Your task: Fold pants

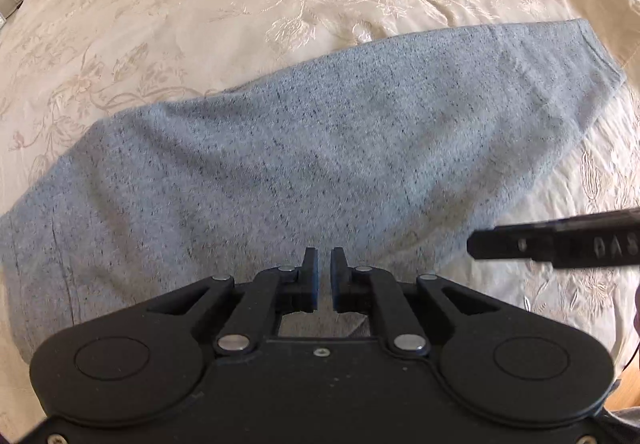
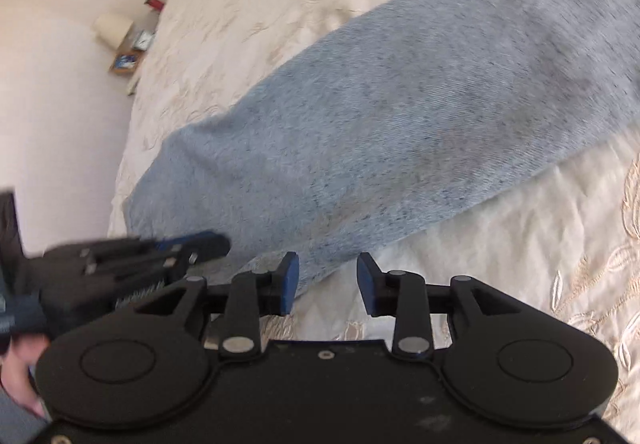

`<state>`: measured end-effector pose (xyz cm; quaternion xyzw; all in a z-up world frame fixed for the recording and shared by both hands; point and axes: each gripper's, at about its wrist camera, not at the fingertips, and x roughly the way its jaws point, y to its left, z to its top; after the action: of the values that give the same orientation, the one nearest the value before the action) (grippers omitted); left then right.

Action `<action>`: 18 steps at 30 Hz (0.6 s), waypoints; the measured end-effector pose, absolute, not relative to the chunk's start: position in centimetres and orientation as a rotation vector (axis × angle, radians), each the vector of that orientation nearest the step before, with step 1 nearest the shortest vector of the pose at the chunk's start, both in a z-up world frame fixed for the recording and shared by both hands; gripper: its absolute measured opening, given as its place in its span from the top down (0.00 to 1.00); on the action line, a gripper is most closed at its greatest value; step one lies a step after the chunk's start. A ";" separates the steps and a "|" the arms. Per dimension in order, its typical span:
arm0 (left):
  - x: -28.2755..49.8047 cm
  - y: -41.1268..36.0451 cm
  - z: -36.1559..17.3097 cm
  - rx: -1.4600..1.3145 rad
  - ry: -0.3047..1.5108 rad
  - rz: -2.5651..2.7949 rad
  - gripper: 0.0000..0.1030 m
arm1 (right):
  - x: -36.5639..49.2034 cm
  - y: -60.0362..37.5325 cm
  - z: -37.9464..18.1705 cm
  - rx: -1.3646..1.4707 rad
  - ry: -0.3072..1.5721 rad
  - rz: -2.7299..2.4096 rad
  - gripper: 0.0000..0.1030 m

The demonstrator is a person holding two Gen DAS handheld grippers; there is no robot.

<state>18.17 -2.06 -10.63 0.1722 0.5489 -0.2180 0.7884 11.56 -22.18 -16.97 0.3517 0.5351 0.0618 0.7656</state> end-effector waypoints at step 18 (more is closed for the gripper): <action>12.8 -5.6 -11.0 0.662 1.007 -0.657 0.64 | 15.9 -25.0 -13.7 0.696 1.081 0.086 0.92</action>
<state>12.81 -5.59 -11.05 0.3056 0.4649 -0.3035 0.7735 15.87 -24.96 -13.69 0.3244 0.5037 0.0401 0.7996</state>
